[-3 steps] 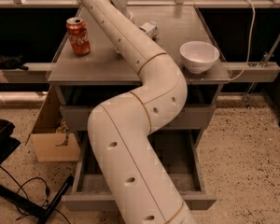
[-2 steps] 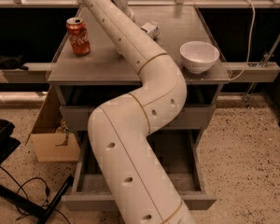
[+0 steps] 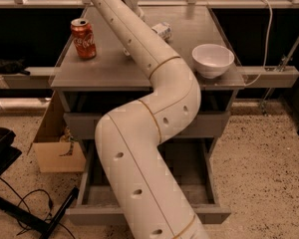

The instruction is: Place blue plastic bottle into middle drawer

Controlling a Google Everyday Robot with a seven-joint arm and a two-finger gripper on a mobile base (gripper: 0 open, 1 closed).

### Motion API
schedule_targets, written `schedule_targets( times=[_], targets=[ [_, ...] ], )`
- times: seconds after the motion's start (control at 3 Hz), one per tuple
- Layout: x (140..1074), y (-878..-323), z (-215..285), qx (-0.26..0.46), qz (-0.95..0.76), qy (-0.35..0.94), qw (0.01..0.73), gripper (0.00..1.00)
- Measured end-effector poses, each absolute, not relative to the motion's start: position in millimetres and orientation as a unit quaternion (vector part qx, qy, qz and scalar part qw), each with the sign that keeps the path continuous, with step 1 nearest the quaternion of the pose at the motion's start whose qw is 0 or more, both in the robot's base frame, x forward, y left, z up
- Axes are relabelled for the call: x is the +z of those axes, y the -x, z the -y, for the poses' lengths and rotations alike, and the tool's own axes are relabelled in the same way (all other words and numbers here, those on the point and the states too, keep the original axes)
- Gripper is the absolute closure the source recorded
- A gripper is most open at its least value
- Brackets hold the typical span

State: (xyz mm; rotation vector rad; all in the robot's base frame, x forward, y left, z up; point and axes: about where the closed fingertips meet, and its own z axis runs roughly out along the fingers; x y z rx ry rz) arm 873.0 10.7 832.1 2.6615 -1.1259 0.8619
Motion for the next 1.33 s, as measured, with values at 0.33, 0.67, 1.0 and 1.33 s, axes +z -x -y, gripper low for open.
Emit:
schedule_targets(
  times=[0.33, 0.67, 1.0, 1.33],
  targets=[
    [853.6, -871.6, -6.7, 0.288, 0.375, -0.88, 0.033, 1.0],
    [882.1, -862.3, 4.8, 0.281, 0.378, -0.882, -0.003, 1.0],
    [913.4, -845.5, 25.6, 0.266, 0.385, -0.883, -0.047, 1.0],
    [945.0, -805.5, 66.2, 0.226, 0.399, -0.881, -0.121, 1.0]
  ],
)
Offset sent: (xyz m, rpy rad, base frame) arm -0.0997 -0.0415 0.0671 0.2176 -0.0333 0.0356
